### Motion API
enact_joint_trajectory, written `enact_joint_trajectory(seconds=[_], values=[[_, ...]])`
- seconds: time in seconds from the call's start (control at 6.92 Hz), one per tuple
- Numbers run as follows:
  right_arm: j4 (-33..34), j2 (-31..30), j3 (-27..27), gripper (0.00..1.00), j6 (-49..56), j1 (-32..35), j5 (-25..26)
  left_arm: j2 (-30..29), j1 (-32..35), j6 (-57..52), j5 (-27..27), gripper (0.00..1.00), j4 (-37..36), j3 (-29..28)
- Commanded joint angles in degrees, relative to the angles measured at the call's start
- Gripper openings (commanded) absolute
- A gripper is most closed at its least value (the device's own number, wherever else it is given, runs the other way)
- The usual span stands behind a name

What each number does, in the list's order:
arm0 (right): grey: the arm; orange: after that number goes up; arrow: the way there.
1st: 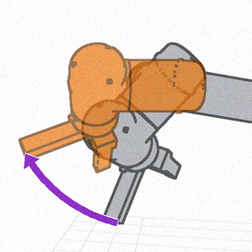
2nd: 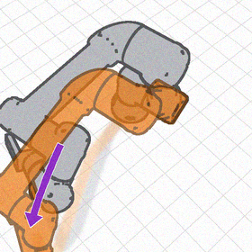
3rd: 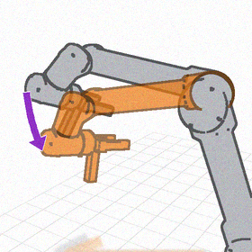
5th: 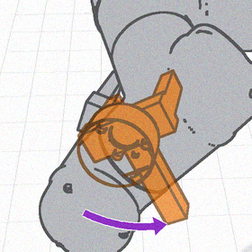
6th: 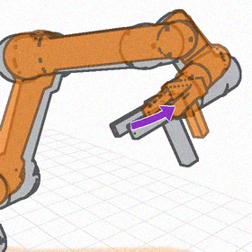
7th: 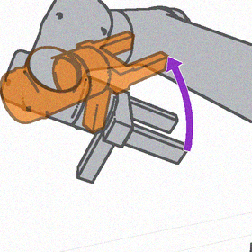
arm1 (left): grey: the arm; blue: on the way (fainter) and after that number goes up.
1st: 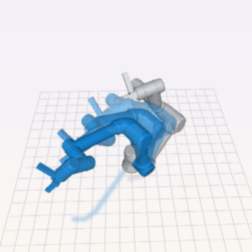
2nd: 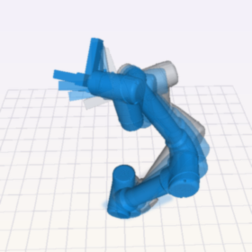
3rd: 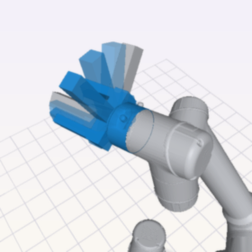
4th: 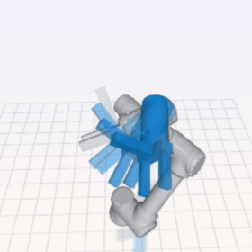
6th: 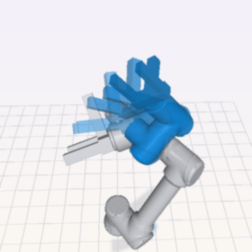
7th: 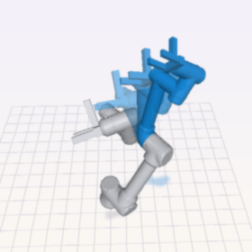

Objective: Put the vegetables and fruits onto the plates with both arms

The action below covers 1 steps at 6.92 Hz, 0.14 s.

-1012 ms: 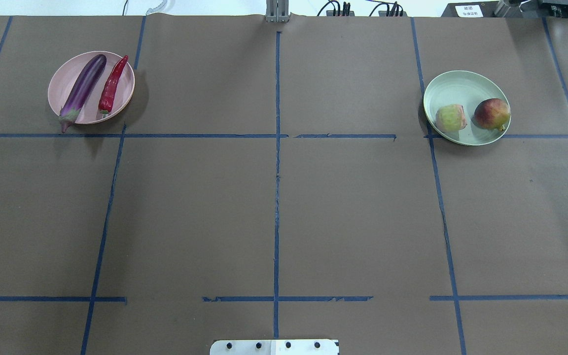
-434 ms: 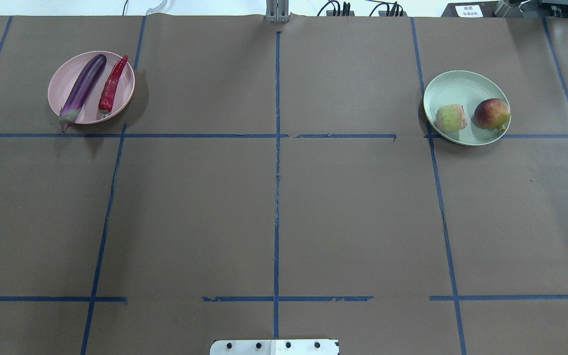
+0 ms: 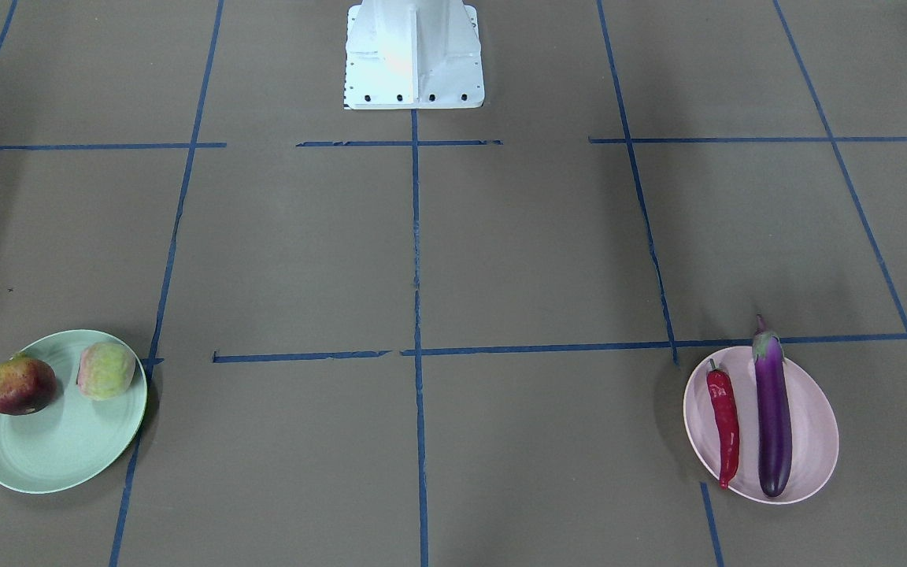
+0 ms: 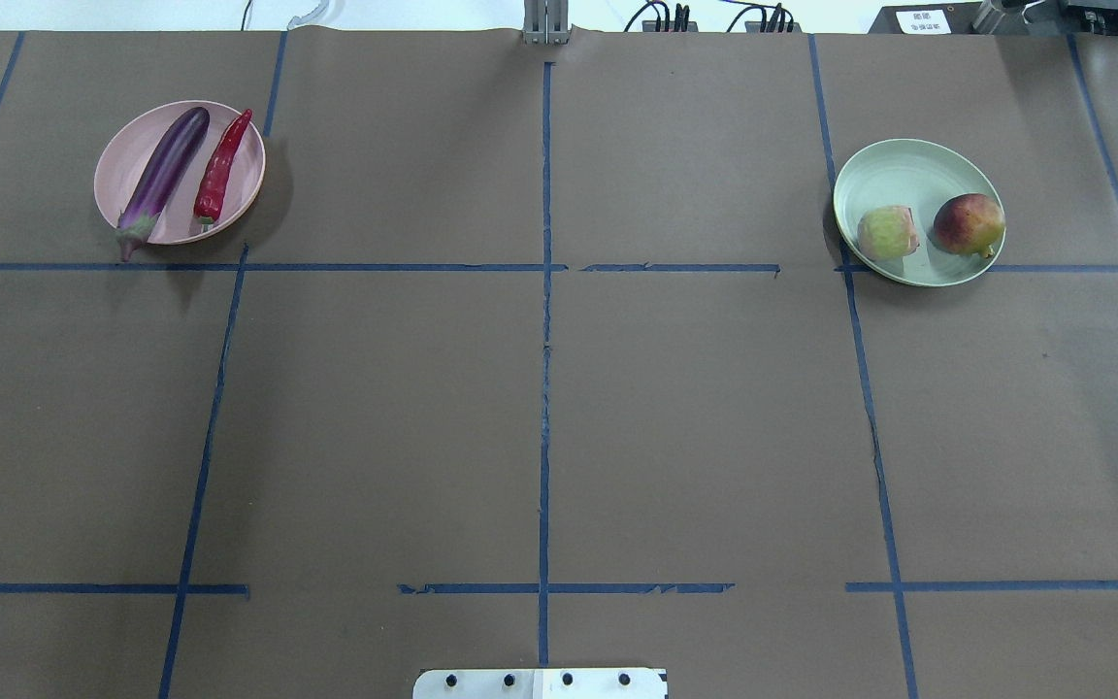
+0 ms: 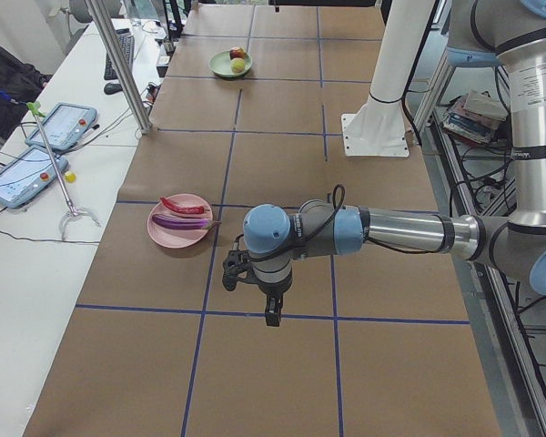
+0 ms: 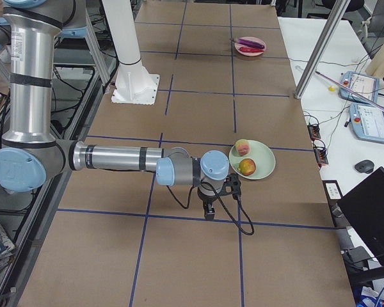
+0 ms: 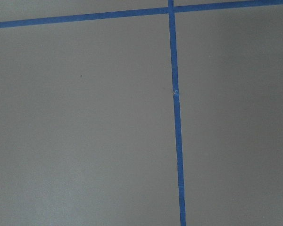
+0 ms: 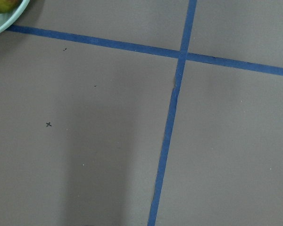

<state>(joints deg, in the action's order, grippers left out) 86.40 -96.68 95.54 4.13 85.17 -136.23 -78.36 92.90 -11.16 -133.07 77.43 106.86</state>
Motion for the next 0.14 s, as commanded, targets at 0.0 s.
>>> enact_joint_trajectory(seconds=[0.0], values=[[0.0, 0.0, 0.0, 1.0, 0.0, 0.0, 0.0, -0.03, 0.0, 0.0, 0.0, 1.0, 0.0, -0.08]])
